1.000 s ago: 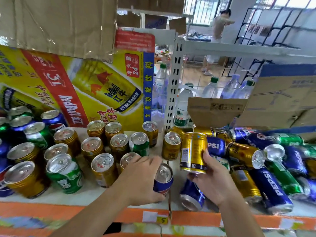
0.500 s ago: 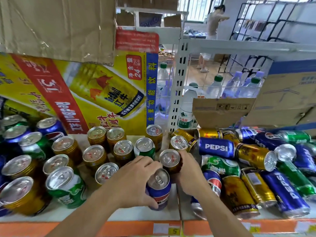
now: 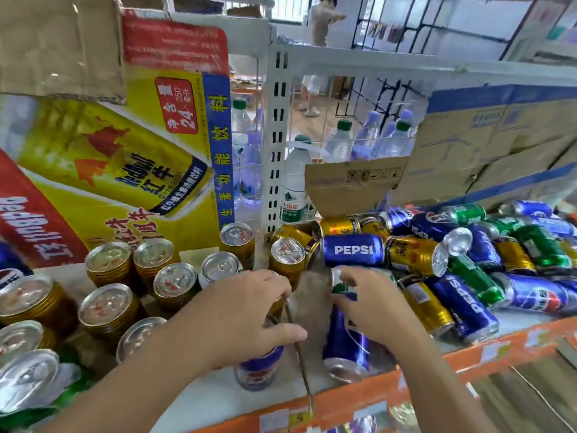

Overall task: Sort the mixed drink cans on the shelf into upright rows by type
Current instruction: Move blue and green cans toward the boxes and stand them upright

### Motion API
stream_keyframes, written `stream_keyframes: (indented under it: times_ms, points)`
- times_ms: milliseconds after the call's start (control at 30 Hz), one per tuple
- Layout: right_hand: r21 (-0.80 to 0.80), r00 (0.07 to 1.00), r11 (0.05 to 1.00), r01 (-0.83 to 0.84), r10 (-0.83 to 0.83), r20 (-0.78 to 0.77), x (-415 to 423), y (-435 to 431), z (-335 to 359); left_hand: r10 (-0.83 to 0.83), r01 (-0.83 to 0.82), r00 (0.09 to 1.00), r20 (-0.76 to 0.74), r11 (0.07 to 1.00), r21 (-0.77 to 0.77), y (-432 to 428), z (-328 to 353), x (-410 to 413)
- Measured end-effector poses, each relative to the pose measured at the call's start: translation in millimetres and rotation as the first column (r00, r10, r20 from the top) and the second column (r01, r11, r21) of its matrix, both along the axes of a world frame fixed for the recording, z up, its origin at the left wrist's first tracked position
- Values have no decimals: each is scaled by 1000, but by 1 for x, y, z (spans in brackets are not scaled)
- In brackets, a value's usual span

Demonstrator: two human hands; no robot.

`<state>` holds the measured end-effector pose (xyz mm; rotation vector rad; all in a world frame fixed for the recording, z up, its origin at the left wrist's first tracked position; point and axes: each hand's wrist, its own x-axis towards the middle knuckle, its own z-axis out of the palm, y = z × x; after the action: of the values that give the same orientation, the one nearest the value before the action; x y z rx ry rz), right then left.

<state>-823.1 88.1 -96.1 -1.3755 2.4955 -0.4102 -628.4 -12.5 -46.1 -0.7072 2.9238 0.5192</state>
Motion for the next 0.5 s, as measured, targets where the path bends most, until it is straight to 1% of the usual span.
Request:
stream_keyframes:
  times_ms: [67,167,267,400,433,500]
  points:
    - [38,998,998,51,-50,-37,-12,9,3,-47,47,998,32,999,0,4,-3,-23]
    - [27,990,990,138,-137,-43,-27,15,5,-107,120,975,196,991,-53,9,-17,-60]
    - [56,977,978,200,-195,-81,-41,23,1,-53,88,966,255,988,-127,19,-28,-90]
    - [185,984,970,159,-139,-115,-49,35,-6,53,32,939,339,970,-241,25,-35,-115]
    - [200,987,971,131,-110,-115,-50,36,-7,69,10,938,340,974,-225,26,-36,-120]
    - [225,992,972,70,-44,-115,-52,37,-7,106,-68,940,323,989,-129,31,-40,-130]
